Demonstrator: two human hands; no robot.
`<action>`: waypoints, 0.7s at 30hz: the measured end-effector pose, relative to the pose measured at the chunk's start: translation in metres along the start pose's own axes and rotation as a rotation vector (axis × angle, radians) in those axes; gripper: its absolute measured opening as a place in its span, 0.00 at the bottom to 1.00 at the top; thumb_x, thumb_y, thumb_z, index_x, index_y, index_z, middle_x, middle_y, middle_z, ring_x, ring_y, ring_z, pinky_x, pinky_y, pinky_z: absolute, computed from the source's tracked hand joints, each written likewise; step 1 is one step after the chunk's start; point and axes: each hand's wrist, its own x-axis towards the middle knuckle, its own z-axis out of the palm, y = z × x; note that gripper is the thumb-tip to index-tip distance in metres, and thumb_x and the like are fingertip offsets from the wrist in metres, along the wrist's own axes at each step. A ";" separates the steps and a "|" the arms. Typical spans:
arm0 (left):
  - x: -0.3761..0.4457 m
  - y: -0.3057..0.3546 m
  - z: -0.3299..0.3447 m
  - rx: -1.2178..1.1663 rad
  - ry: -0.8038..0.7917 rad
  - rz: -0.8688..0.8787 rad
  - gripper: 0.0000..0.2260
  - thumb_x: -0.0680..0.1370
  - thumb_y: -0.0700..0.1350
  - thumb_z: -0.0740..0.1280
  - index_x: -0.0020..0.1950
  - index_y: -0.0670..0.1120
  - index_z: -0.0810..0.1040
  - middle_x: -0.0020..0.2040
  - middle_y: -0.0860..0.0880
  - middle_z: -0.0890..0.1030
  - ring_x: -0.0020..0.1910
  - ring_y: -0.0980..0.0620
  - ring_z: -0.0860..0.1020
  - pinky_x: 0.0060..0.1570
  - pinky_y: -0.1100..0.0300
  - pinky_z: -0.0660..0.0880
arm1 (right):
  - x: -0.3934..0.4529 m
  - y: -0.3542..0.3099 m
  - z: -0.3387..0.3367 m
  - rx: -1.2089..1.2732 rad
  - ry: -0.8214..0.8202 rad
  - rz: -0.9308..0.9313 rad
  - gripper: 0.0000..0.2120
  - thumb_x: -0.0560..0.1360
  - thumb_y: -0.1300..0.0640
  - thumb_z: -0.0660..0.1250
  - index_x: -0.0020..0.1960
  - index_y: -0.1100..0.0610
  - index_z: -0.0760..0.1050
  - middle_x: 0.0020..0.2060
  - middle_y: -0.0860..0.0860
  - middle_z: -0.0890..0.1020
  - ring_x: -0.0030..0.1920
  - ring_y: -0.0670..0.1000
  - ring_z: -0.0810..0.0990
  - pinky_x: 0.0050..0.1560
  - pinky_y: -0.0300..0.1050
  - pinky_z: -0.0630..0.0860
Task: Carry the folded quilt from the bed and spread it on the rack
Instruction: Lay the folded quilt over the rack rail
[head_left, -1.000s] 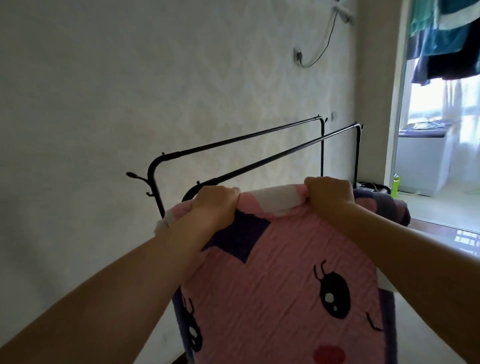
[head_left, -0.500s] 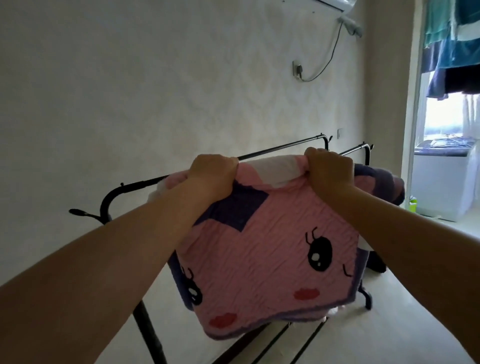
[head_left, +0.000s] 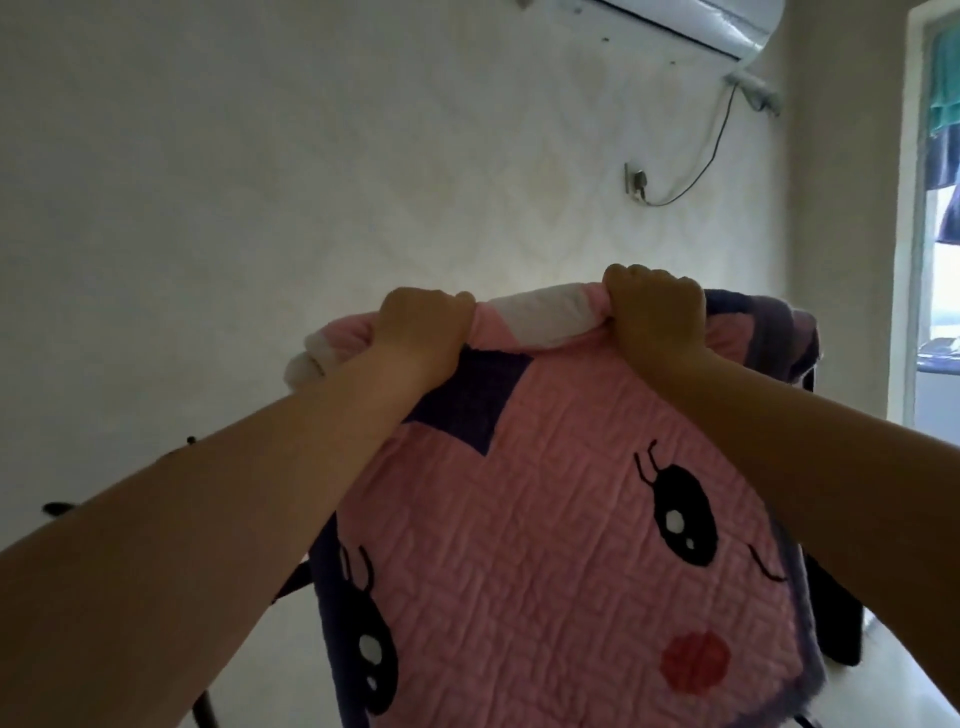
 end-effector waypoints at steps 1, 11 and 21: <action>0.005 0.001 0.007 0.001 0.053 -0.009 0.09 0.74 0.40 0.63 0.54 0.44 0.72 0.43 0.45 0.79 0.33 0.47 0.70 0.34 0.56 0.65 | 0.007 0.001 0.008 0.008 0.032 -0.005 0.04 0.76 0.64 0.60 0.46 0.61 0.74 0.36 0.58 0.80 0.35 0.59 0.79 0.34 0.49 0.66; 0.062 0.015 0.061 0.256 0.172 -0.184 0.07 0.77 0.38 0.61 0.55 0.43 0.71 0.45 0.43 0.78 0.40 0.44 0.77 0.36 0.54 0.63 | 0.064 0.007 0.089 0.146 0.226 -0.066 0.06 0.77 0.64 0.58 0.47 0.61 0.74 0.37 0.59 0.79 0.36 0.58 0.77 0.35 0.49 0.66; 0.070 0.036 0.136 0.510 -0.026 -0.198 0.04 0.71 0.42 0.68 0.44 0.49 0.76 0.35 0.51 0.78 0.30 0.52 0.75 0.29 0.60 0.68 | 0.063 -0.002 0.197 0.333 0.153 -0.281 0.03 0.71 0.65 0.66 0.44 0.60 0.75 0.35 0.57 0.79 0.36 0.59 0.78 0.37 0.51 0.73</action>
